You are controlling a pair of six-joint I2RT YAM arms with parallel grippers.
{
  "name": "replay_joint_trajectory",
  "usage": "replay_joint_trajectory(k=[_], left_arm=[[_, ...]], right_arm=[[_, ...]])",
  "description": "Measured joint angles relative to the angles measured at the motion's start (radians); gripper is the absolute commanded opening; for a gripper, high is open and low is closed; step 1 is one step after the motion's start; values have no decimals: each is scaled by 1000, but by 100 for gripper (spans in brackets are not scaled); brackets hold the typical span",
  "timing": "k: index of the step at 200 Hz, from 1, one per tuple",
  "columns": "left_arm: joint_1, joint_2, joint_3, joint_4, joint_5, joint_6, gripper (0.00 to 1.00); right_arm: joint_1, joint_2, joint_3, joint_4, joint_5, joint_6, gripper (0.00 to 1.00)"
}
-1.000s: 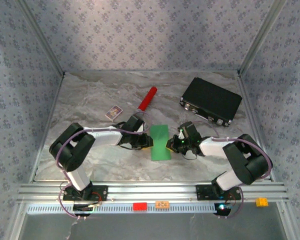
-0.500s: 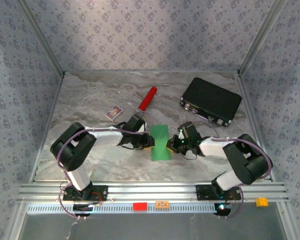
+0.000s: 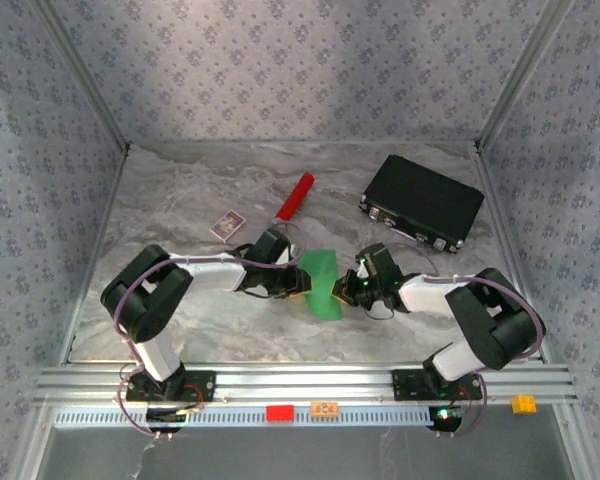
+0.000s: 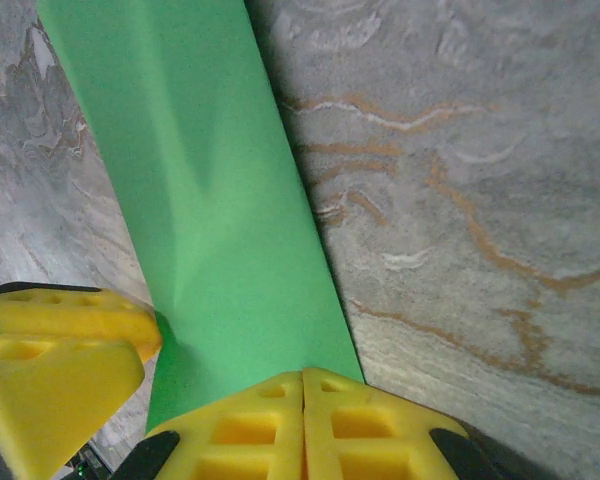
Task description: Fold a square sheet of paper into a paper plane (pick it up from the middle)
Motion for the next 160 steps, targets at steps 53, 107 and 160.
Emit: replay_joint_trajectory(k=[53,107,160], left_arm=[[-1,-7,0,-37,-31,-34,34],[-4,-14,6,-65,-44,-56,35],[1,2,23,-84,-26,-66,31]], right_arm=[[2,-1,0,-1,4,0,10],[2,-1,0,0,4,6,10],[2,-3,-16,31,3,18,10]])
